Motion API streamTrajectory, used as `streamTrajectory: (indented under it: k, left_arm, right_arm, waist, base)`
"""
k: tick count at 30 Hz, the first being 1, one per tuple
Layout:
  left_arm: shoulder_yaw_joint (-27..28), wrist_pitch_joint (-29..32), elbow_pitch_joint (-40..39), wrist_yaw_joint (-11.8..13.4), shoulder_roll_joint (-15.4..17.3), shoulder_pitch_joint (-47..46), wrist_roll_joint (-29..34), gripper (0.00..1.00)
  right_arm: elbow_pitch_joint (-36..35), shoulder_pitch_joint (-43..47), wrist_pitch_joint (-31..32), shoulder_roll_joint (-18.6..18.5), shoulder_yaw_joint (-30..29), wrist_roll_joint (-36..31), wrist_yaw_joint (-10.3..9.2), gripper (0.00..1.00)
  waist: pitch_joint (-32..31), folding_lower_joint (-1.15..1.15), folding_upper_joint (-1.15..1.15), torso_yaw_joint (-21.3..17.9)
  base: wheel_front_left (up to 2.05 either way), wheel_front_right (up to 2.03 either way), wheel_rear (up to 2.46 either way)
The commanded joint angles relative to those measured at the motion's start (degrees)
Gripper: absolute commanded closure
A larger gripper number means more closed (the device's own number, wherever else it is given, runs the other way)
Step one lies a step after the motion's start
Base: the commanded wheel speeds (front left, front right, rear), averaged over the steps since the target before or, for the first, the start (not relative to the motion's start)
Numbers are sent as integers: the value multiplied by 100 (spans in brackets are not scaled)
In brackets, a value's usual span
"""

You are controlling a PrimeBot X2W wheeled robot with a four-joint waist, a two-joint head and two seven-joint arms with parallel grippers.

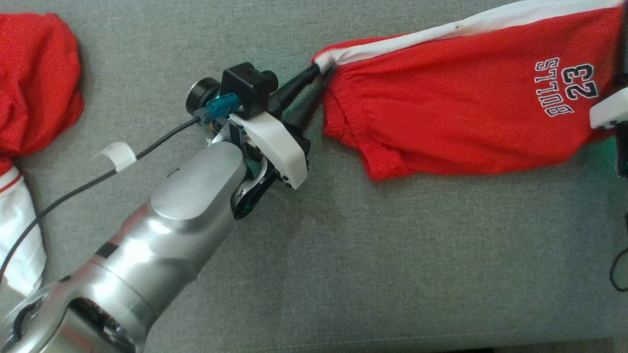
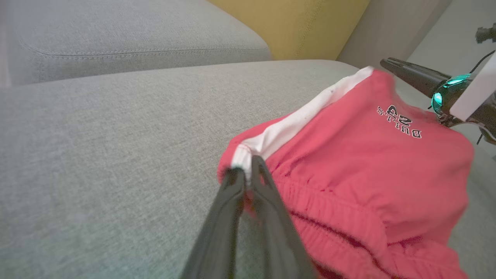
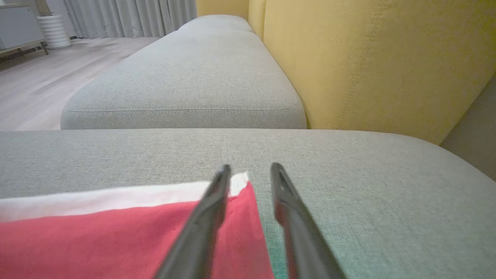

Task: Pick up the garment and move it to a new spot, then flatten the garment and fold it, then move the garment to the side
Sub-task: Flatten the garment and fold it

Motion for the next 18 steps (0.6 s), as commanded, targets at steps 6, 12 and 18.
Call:
streamTrajectory:
  k: [6,12,18]
  left_arm:
    - [157,-692,179,110,-16,-20,134,0]
    - [766,-889,-599,973,29,803,788,0]
    - [1574,-892,-2066,1471,-35,2283,1656,0]
  right_arm:
    - [270,227,-272,-69,283,411,-4,0]
    - [671,726,-190,-185,491,1026,-4,0]
    - [1314,740,121,-366,534,1576,-4,0]
  waist:
    - [-335,-2,0,40]
    - [-719,-2,0,146]
    - [-886,-2,0,471]
  base:
    - [0,0,0]
    - [0,0,0]
    - [0,0,0]
